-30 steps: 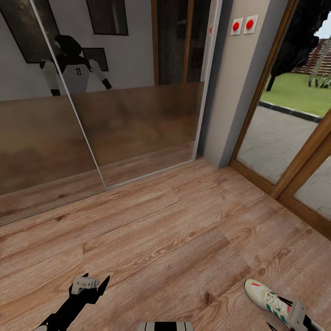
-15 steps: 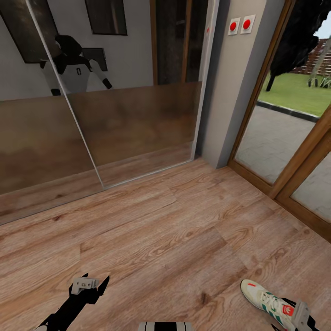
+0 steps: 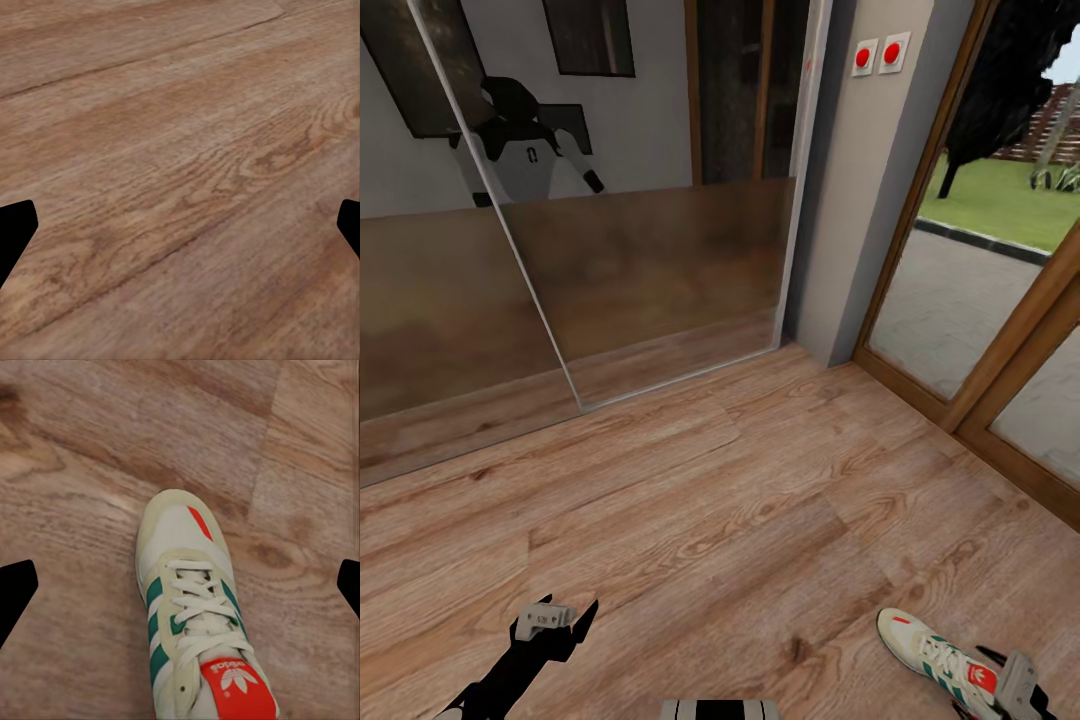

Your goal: Pick up the two gym shoes and the two sandals from the corridor floor and place them onto the hallstand (shoe rack) in the corridor, making sure they are on the rack and not on the floor. Arrange them so the two gym shoes are next to each other and the two sandals are next to each other.

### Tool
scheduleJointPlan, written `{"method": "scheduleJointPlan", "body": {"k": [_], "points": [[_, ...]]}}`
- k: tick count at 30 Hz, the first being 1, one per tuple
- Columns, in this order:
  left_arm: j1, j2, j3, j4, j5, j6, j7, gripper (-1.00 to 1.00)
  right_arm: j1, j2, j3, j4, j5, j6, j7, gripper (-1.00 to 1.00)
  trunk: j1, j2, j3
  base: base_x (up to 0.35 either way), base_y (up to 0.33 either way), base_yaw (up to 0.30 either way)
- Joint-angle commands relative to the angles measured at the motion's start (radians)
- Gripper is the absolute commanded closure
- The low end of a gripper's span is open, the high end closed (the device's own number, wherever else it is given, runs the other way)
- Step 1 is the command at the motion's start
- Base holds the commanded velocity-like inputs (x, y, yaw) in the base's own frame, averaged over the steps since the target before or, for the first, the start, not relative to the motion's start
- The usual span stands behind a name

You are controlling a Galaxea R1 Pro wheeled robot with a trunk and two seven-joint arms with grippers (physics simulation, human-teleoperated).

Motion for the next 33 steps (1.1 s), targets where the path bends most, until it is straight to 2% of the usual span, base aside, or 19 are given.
{"method": "scheduleJointPlan", "body": {"k": [1, 10, 33], "points": [[0.0, 0.0, 0.0, 0.0, 0.0, 0.0, 0.0, -1.0, 0.0, 0.0, -0.008, 0.0, 0.0, 0.0, 0.0, -1.0, 0.0, 0.0, 0.0, 0.0, -0.009, 0.0], [0.0, -0.001, -0.001, 0.0, 0.0, 0.0, 0.0, -1.0, 0.0, 0.0, -0.048, 0.0, 0.001, 0.0, 0.002, -1.0, 0.0, 0.0, 0.0, 0.0, -0.005, 0.0], [0.0, -0.001, 0.0, 0.0, 0.0, 0.0, 0.0, -1.0, 0.0, 0.001, -0.059, 0.001, 0.001, 0.0, 0.003, -1.0, 0.0, 0.0, 0.0, 0.0, 0.0, 0.0]]}}
